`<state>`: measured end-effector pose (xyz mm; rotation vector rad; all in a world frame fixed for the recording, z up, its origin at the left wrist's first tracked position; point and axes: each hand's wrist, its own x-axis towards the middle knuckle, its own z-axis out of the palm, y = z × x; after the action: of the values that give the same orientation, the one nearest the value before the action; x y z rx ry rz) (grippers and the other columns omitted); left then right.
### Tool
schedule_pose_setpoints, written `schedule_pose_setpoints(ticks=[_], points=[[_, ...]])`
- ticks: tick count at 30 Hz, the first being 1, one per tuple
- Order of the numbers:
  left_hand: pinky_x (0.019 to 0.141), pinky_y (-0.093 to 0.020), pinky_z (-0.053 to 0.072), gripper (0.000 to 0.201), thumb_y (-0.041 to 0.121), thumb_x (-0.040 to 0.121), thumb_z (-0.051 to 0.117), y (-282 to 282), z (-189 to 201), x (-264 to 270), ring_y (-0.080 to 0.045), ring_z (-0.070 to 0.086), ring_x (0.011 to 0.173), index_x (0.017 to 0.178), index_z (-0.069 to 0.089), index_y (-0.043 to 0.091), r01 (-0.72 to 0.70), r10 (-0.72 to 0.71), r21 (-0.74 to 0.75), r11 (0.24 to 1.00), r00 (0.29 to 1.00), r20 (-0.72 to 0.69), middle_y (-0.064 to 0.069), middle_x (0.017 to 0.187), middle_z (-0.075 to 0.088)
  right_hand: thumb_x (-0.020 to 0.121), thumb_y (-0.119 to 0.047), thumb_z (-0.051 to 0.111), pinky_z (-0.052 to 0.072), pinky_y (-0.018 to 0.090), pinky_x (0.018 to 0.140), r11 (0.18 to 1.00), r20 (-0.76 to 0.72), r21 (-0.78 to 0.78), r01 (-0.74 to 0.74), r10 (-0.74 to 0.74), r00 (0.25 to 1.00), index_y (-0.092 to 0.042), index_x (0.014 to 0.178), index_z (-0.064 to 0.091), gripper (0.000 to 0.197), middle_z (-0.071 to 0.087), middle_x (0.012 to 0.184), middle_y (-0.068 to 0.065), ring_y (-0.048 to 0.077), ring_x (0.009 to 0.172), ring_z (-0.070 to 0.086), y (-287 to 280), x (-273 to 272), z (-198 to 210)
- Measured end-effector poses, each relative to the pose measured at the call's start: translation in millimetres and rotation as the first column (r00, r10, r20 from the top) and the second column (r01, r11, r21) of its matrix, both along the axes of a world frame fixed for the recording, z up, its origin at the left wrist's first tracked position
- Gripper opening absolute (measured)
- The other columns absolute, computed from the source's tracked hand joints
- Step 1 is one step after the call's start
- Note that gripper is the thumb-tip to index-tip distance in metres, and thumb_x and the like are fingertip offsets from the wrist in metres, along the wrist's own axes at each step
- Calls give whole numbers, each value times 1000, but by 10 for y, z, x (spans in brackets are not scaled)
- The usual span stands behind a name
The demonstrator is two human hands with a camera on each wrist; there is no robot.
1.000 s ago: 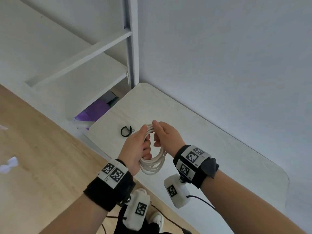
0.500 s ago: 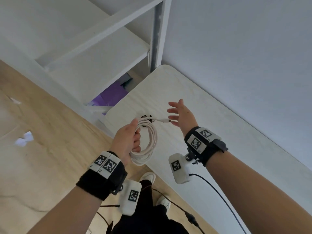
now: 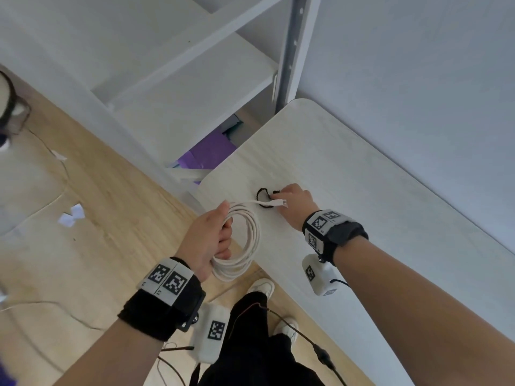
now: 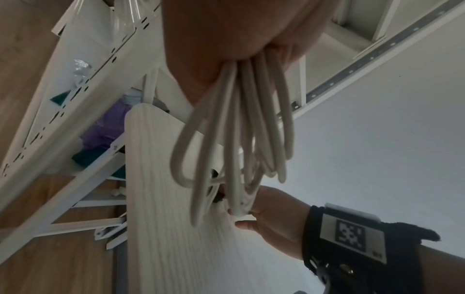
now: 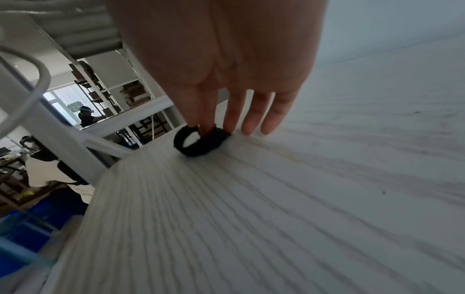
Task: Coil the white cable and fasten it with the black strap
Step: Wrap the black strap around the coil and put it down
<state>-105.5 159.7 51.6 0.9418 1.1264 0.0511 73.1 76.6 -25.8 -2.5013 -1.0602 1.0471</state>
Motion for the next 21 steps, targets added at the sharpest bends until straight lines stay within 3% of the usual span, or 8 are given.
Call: schedule_pose_setpoints(ticks=[4,8,12,14,17,21], points=[[32,-18,21,38,40,96,43,10,42,48,-8,17,34,65,39,17,23,-23,20,1000,1000,5,5,46,22,91,-25,47,44,37,87,1000,110,-2,8,-8,994,-17,109,62,25,45,123,4,28,106,44,-37,60,32],[32,-18,21,40,40,95,43,7,100,142,-8,16,34,63,37,17,40,-40,26,999,999,11,5,45,21,89,-17,51,48,33,81,993,166,-115,0,20,986,-15,105,64,21,47,116,8,29,96,52,-248,200,24],[34,-20,20,39,41,95,43,-36,163,254,-8,17,35,64,37,17,98,-100,45,994,994,33,6,44,23,85,-16,56,43,31,75,983,159,-143,114,-91,983,-11,101,57,18,52,107,8,27,87,53,-504,308,77],[35,-20,19,39,41,95,43,-76,206,314,-8,16,36,65,37,17,137,-140,51,989,989,51,6,45,22,83,-12,58,40,30,71,968,127,-82,238,-226,966,-10,103,53,21,54,97,6,25,84,52,-640,351,123],[37,-21,17,40,42,95,43,-146,303,417,-8,16,36,65,39,17,209,-212,35,977,970,122,6,46,22,80,-2,56,41,28,69,881,41,122,457,-464,885,-14,99,55,22,62,97,5,21,82,55,-816,437,255],[44,-27,11,39,47,87,46,-314,563,626,-8,14,38,65,40,15,397,-396,53,916,880,261,4,47,22,79,-4,60,40,23,70,781,-2,379,497,-536,844,-17,78,62,14,63,90,3,16,78,57,-1020,581,704]])
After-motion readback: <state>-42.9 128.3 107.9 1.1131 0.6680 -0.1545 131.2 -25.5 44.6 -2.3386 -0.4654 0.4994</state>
